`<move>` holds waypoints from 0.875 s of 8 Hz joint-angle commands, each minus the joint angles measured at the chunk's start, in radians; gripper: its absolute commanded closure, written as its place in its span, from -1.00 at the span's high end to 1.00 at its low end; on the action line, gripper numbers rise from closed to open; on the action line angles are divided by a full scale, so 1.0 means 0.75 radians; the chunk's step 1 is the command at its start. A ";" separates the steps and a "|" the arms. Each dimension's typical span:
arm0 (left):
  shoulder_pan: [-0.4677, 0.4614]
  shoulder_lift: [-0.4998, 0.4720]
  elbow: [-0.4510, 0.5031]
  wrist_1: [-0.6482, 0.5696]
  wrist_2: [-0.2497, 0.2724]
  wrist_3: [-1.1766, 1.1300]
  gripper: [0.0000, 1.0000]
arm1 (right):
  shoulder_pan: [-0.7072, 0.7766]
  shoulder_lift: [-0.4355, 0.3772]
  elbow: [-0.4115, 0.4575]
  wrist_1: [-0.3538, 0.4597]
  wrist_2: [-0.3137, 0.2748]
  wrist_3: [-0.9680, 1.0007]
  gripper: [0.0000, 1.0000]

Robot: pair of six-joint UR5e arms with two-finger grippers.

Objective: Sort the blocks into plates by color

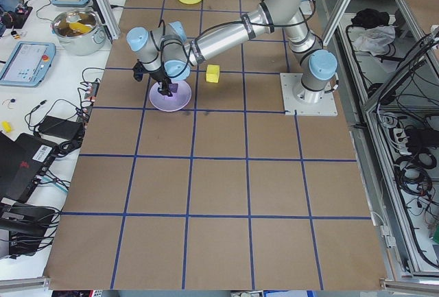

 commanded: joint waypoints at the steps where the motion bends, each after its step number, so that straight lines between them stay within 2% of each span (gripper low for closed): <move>1: -0.001 -0.025 0.001 0.002 -0.020 -0.005 -0.37 | -0.002 0.000 0.000 0.001 -0.002 0.000 1.00; 2: -0.001 -0.035 0.003 0.002 -0.030 -0.005 -0.15 | -0.002 0.000 0.000 0.001 0.000 0.000 1.00; 4: -0.001 -0.037 0.001 0.004 -0.030 -0.005 -0.14 | -0.002 0.000 0.000 0.001 0.000 0.000 1.00; 5: 0.001 -0.039 -0.009 0.038 -0.030 -0.005 0.07 | -0.002 0.000 0.000 0.001 0.000 0.000 1.00; 6: 0.001 -0.039 -0.011 0.093 -0.030 -0.005 0.49 | -0.002 0.000 0.000 0.003 -0.002 0.000 1.00; 7: -0.001 -0.037 -0.011 0.096 -0.028 -0.007 0.71 | -0.002 0.000 0.000 0.003 -0.002 0.000 1.00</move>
